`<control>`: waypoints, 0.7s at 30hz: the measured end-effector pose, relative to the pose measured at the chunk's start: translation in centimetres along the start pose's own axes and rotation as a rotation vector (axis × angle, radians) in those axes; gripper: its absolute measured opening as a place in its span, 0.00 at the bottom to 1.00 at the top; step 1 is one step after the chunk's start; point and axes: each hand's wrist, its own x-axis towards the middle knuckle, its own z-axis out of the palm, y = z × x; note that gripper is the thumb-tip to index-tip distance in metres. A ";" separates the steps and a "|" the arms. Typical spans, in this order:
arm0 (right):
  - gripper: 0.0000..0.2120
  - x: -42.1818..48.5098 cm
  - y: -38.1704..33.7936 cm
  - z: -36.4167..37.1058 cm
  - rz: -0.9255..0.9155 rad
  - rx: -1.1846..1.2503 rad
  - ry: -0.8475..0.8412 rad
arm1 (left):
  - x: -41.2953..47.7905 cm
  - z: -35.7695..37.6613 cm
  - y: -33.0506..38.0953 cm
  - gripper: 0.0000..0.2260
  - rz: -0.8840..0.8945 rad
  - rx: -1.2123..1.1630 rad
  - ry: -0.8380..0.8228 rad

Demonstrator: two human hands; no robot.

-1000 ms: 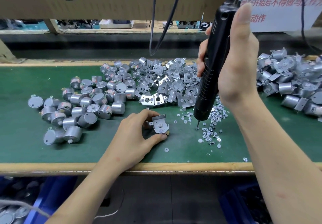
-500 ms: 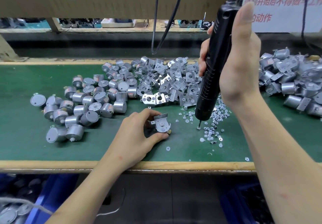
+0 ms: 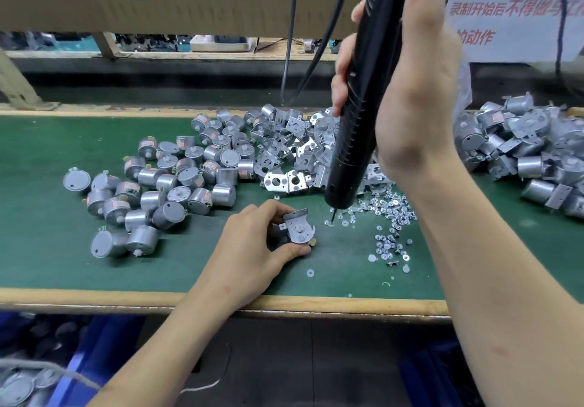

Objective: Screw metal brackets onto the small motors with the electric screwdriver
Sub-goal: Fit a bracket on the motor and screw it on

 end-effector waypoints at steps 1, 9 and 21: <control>0.24 0.1 0.0 0.5 -0.005 0.013 -0.003 | 0.0 0.0 0.0 0.19 -0.002 -0.004 0.000; 0.20 0.4 0.4 3.1 0.004 0.070 -0.029 | 0.0 -0.1 0.1 0.19 -0.024 -0.018 -0.011; 0.25 0.2 1.3 3.3 0.024 0.043 -0.012 | 0.0 0.0 0.2 0.19 -0.023 -0.023 -0.011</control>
